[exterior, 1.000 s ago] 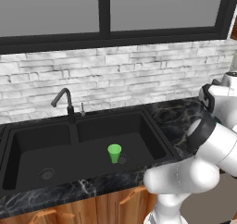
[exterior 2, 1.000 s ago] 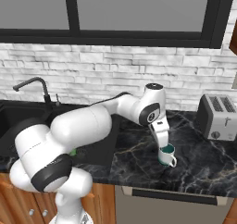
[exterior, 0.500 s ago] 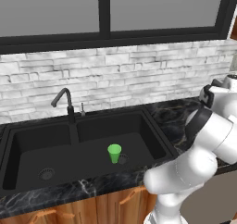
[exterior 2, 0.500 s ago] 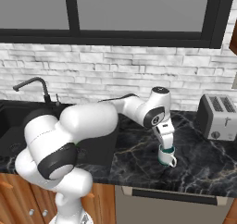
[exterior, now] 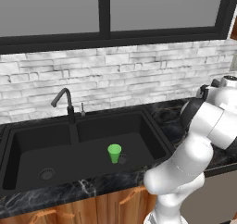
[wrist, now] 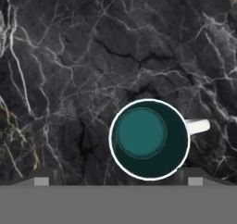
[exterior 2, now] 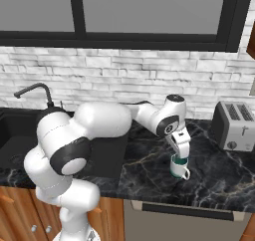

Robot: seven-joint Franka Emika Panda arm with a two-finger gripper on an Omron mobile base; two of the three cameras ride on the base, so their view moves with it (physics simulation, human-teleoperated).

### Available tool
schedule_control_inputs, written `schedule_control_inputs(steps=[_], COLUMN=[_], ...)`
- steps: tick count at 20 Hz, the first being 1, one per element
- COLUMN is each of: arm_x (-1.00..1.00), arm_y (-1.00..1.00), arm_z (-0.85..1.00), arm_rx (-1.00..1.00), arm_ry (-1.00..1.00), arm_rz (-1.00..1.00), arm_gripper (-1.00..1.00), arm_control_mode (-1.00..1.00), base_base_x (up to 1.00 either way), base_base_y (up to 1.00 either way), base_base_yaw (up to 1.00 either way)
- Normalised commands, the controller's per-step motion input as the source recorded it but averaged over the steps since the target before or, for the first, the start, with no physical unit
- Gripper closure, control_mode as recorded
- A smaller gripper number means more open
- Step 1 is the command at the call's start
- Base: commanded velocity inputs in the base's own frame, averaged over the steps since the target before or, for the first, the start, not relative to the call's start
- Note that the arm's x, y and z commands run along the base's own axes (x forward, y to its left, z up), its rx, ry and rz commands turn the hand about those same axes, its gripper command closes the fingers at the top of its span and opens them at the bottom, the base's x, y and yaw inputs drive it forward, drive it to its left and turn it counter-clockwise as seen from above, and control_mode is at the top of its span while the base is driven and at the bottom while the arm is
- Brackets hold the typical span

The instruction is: Move any existing items from the left basin to the right basin for drying. Then move the mug from the counter to the left basin of the sink for washing.

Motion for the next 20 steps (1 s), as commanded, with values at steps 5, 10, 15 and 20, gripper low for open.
schedule_control_inputs(steps=[5, 10, 15, 20], arm_x=[0.02, 0.02, 0.13, 0.08], arm_y=[-0.02, -0.03, 0.0, 0.0], arm_z=[-0.25, -0.26, -0.19, -0.21], arm_rx=[0.01, 0.0, 0.0, 0.0], arm_ry=[0.0, 0.0, 0.0, 0.0], arm_rz=[0.03, 0.03, 0.04, 0.03], arm_gripper=[-1.0, -1.0, -1.0, -1.0], arm_control_mode=[-1.0, -1.0, -1.0, -1.0], base_base_x=[0.0, 0.0, 0.0, 0.0], base_base_y=[0.0, 0.0, 0.0, 0.0], base_base_yaw=[0.0, 0.0, 0.0, 0.0])
